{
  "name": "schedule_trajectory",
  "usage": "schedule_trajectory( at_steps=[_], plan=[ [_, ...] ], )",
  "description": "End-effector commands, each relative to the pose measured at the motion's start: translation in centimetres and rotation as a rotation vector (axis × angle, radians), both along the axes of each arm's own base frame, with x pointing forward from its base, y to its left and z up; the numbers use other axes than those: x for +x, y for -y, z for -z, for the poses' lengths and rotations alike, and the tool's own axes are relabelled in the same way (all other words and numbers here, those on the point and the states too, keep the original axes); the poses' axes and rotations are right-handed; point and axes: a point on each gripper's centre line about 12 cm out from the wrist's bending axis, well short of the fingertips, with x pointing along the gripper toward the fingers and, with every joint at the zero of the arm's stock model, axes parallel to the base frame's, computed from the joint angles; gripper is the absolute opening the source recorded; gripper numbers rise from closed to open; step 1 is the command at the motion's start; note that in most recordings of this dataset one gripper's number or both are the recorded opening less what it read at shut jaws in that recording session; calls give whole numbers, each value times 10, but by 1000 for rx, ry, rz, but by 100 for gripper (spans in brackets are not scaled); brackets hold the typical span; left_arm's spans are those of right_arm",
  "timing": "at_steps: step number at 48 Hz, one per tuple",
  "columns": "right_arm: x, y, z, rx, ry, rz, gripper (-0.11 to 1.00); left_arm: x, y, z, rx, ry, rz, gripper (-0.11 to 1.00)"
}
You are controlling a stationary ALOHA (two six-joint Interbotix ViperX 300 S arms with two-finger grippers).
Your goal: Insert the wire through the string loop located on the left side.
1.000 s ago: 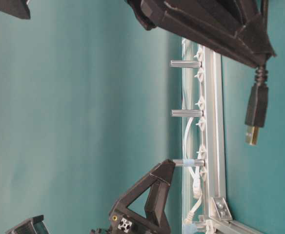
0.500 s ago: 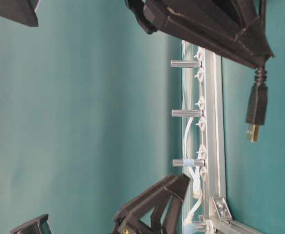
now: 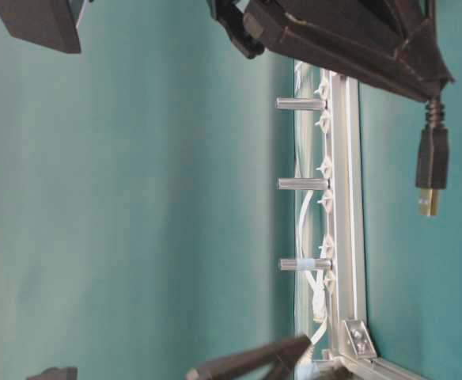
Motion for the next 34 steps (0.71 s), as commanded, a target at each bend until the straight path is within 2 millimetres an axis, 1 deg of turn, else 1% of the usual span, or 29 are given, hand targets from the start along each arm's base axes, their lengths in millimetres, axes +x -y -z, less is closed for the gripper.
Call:
schedule_trajectory(
  at_steps=[1,8,12,24,34],
  plan=[
    [2,1,-12,2,35,0,8,-2,12,-8,7,-20,49,81],
    [3,3,-12,1,35,5,8,-8,30,-2,-12,-108,103,81],
    [3,3,-12,2,37,5,8,-10,38,-2,-27,-145,113,81],
    [4,3,-11,1,32,7,8,-9,45,-8,-111,-192,39,81],
    [5,3,-8,-1,25,8,8,-8,58,-9,-159,-217,14,81]
  ],
)
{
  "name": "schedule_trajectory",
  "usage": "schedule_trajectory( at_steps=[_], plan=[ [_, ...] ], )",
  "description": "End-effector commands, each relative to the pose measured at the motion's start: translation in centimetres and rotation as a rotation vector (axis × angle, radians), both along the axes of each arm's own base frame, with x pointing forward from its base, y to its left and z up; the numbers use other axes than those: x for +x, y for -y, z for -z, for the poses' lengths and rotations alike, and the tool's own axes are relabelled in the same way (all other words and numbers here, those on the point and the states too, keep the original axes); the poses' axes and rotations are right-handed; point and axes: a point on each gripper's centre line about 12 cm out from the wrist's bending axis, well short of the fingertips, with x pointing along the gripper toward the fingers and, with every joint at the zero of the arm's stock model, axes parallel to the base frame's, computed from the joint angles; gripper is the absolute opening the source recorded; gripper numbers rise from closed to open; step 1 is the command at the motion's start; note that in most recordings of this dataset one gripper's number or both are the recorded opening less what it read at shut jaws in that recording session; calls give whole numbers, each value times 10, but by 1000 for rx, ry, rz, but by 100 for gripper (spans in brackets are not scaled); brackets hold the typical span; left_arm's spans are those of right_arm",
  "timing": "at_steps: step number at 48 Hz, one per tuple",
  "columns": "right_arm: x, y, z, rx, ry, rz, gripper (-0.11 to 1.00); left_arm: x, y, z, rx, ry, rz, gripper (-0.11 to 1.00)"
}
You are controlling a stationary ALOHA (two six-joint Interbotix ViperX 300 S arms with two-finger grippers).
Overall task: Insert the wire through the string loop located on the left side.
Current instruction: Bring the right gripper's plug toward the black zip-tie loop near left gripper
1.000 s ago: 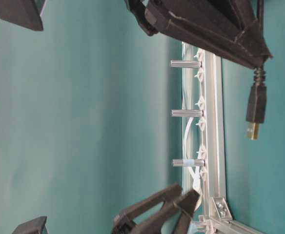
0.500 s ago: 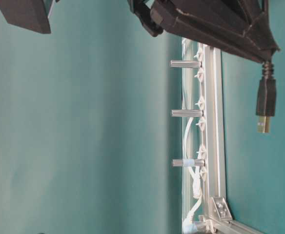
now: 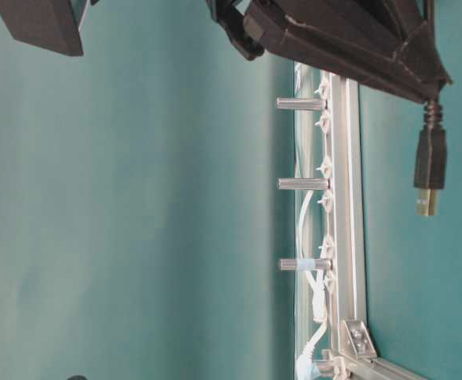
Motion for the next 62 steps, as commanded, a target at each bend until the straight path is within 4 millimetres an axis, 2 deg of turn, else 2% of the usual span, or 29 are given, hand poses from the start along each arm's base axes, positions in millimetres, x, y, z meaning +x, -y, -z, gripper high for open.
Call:
schedule_trajectory(
  at_steps=[1,19,33,51,62],
  plan=[
    [5,1,-8,0,27,2,8,6,8,-10,-19,21,0,81],
    [7,8,-9,-3,29,21,8,1,29,-10,-92,-39,-55,81],
    [7,9,-8,-3,28,22,8,8,48,-4,-115,-65,-52,82],
    [7,7,-2,0,-2,10,8,15,52,1,-120,-60,-52,85],
    [19,4,-1,-17,3,-7,8,15,50,3,-118,-66,-57,90]
  ],
)
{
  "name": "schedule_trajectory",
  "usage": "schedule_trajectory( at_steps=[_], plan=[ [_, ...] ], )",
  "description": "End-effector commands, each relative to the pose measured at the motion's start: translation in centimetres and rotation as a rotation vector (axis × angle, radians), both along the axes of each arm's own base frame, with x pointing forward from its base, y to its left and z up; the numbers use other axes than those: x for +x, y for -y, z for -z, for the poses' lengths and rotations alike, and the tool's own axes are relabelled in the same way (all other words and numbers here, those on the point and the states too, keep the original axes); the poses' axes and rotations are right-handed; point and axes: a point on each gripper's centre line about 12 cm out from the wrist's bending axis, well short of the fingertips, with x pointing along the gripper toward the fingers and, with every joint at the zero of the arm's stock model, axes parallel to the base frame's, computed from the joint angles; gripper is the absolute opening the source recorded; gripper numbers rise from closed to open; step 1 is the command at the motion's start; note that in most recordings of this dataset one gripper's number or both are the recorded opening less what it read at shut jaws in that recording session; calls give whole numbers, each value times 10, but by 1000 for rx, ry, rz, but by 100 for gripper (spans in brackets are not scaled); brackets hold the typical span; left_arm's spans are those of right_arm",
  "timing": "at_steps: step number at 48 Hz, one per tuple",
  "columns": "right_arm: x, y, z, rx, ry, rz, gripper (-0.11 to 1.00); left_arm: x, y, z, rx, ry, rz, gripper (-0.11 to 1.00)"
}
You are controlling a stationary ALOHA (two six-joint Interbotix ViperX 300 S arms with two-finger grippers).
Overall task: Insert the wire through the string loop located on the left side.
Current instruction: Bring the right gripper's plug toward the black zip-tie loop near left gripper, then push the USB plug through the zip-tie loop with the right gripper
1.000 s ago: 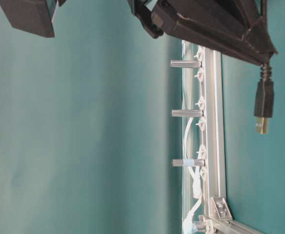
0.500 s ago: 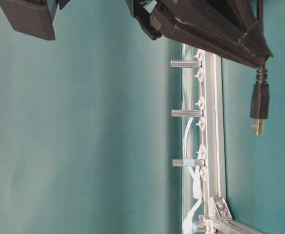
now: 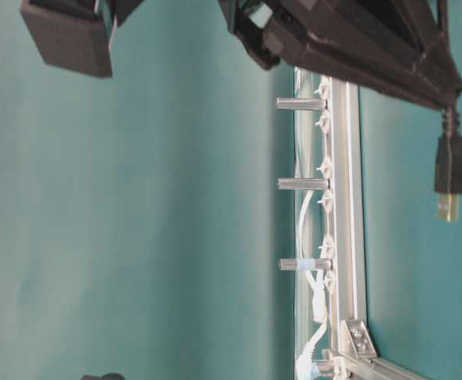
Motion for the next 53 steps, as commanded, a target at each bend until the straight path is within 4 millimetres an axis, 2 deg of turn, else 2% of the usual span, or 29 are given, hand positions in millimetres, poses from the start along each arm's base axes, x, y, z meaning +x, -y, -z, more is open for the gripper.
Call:
schedule_trajectory(
  at_steps=[1,24,53],
  plan=[
    [12,-2,-13,-10,44,-14,8,6,1,-9,-13,33,-11,90],
    [53,-3,-7,-68,57,-59,8,7,0,-8,-10,30,-12,90],
    [86,-5,-10,-92,98,-74,8,11,0,-5,-10,38,-13,90]
  ],
)
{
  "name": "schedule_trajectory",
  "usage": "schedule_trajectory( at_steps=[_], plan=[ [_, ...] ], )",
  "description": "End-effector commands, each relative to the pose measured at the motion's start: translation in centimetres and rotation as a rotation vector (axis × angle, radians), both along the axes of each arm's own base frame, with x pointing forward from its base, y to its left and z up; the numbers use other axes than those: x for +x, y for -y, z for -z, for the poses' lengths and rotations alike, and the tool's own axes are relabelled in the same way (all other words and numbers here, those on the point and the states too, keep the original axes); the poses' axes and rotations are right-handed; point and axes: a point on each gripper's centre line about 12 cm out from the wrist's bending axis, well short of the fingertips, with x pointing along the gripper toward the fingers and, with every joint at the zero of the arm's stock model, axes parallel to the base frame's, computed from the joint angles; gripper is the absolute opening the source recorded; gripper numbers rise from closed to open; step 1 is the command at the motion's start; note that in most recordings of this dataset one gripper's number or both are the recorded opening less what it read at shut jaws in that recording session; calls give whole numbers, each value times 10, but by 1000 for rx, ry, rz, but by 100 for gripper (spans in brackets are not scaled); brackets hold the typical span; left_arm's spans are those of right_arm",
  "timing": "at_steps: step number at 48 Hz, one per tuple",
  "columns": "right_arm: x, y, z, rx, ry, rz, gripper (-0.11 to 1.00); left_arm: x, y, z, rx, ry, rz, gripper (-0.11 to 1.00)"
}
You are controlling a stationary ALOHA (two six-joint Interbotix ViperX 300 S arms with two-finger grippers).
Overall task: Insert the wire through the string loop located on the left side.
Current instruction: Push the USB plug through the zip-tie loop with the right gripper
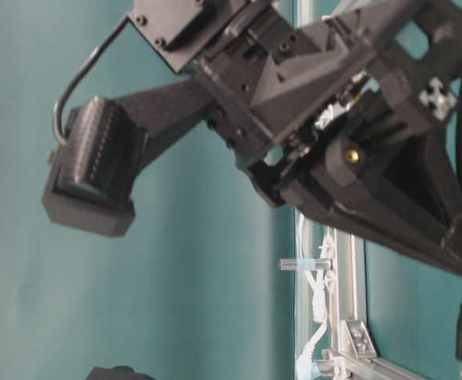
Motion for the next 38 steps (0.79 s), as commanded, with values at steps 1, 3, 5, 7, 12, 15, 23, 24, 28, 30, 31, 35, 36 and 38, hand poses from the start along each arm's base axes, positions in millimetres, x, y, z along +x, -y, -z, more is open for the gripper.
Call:
schedule_trajectory(
  at_steps=[1,3,5,7,12,15,23,24,28,30,31,35,36,38],
  plan=[
    [10,0,-17,1,52,0,8,7,1,-9,-10,32,-9,90],
    [12,-1,-18,-2,56,-4,8,7,1,-9,-10,32,-9,90],
    [13,-1,-17,-5,56,-6,8,7,0,-9,-9,32,-8,90],
    [15,-1,-17,-7,58,-8,8,7,0,-9,-9,32,-8,90],
    [19,-2,-18,-11,65,-12,8,7,0,-9,-9,32,-8,90],
    [22,-2,-19,-11,70,-13,8,7,1,-9,-10,32,-9,90],
    [29,-4,-18,-24,76,-23,8,7,0,-9,-9,32,-8,90],
    [30,-4,-18,-26,78,-25,8,7,1,-9,-10,32,-9,90],
    [32,-4,-17,-35,80,-33,8,7,1,-9,-11,32,-10,90],
    [33,-5,-17,-38,84,-36,8,7,1,-9,-10,32,-9,90],
    [33,-5,-17,-41,84,-37,8,7,0,-9,-9,32,-8,90],
    [35,-4,-17,-42,84,-37,8,7,1,-9,-9,34,-8,90],
    [35,-3,-17,-42,84,-35,8,7,1,-9,-9,34,-8,90],
    [36,-3,-17,-42,86,-34,8,7,1,-9,-11,34,-9,90]
  ],
)
